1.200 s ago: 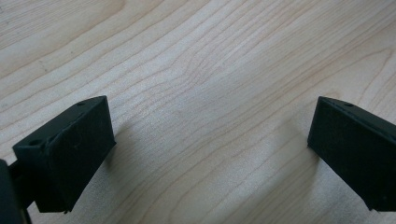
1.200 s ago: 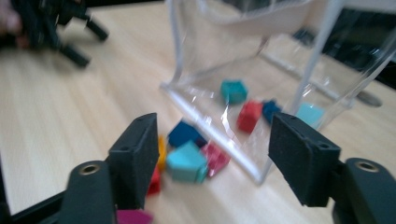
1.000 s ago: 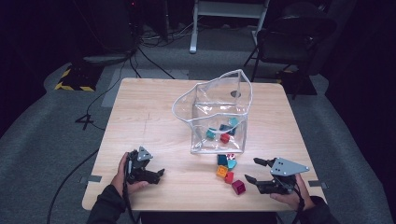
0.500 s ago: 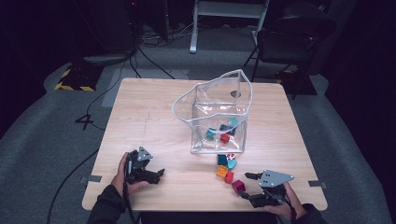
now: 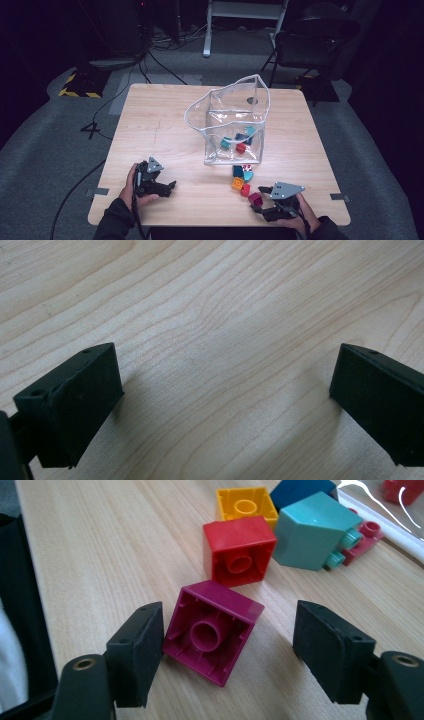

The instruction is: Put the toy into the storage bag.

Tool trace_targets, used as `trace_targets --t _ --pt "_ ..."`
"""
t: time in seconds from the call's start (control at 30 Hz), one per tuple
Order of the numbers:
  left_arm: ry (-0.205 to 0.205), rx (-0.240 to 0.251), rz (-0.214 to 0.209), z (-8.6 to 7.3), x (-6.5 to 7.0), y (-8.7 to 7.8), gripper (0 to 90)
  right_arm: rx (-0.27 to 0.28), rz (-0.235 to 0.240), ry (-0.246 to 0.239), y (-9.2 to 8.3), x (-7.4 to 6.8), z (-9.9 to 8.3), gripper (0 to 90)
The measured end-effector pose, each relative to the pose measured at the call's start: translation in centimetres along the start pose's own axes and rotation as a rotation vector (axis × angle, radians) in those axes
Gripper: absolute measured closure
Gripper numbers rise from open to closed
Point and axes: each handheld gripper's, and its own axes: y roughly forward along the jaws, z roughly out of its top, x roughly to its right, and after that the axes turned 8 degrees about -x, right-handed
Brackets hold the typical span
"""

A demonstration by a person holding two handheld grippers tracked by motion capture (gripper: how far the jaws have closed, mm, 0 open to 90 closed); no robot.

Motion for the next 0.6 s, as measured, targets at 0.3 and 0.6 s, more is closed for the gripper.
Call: trace_targets --t 0.3,0.6 --pt "0.000 -0.001 0.000 0.0 0.0 0.0 0.6 0.014 -0.015 0.029 -0.5 1.4 -0.5 56.4" --pt "0.000 0.000 0.000 0.0 0.0 0.0 0.5 0.013 -0.064 0.054 -1.0 2.6 -0.9 59.7"
